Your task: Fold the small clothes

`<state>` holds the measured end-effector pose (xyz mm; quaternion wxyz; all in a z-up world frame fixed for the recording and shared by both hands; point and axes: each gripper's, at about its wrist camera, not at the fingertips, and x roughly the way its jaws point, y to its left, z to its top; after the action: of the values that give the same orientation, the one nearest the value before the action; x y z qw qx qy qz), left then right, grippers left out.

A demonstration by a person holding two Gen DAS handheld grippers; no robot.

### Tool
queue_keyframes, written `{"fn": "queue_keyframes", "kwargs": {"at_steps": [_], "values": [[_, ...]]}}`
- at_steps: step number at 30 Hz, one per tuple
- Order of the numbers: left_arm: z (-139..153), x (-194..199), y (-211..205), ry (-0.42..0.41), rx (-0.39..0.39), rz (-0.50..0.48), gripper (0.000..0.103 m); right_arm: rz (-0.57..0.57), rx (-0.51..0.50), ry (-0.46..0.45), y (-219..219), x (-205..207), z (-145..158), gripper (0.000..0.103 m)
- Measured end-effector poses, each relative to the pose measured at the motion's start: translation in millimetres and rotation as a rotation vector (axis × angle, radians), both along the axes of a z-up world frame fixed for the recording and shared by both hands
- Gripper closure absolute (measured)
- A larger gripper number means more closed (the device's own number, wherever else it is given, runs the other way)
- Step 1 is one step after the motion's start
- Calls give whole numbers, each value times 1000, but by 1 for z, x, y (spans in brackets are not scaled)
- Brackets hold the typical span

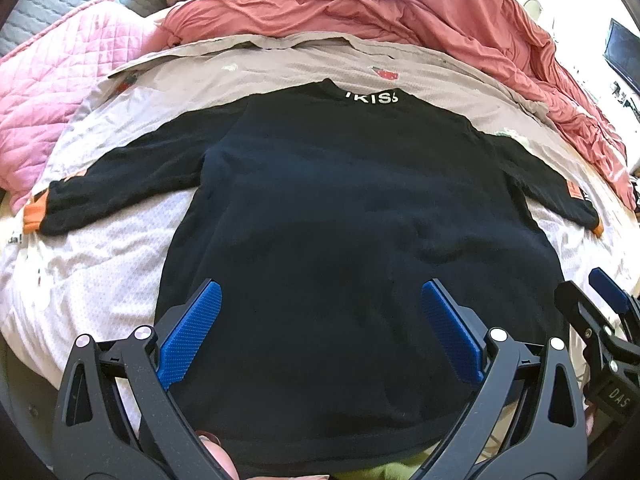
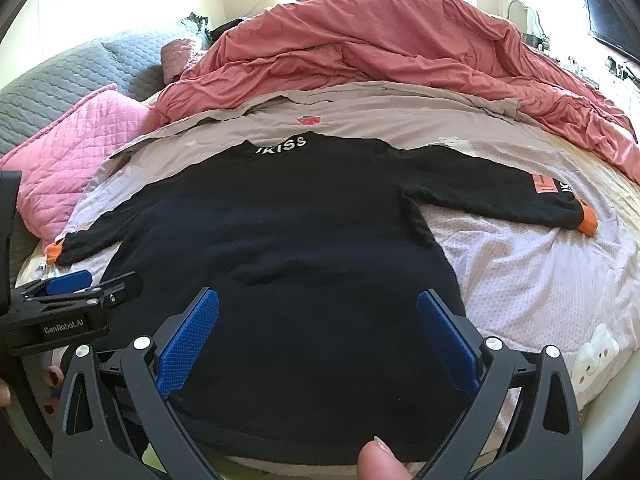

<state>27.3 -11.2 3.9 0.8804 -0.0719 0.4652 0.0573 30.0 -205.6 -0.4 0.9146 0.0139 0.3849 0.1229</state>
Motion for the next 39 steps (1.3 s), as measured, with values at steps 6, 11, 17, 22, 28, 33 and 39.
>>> {"fn": "queue_keyframes", "kwargs": {"at_steps": [6, 11, 17, 22, 28, 33, 39], "values": [[5, 22, -6, -9, 11, 2, 9, -21, 5, -1, -12, 20, 0, 4], [9, 38, -13, -20, 17, -2, 9, -43, 8, -13, -20, 35, 0, 4], [12, 58, -23, -30, 22, -9, 9, -80, 12, -31, -32, 55, 3, 4], [13, 75, -31, -34, 32, -9, 9, -110, 4, -40, -43, 67, 3, 4], [9, 93, -39, -32, 39, -4, 9, -152, -9, -42, -58, 82, 2, 4], [3, 109, -46, -25, 43, -4, 9, -195, -19, -40, -75, 96, 0, 4], [-4, 124, -51, -18, 21, 1, 9, -247, -34, -28, -97, 108, -6, 4]]}}
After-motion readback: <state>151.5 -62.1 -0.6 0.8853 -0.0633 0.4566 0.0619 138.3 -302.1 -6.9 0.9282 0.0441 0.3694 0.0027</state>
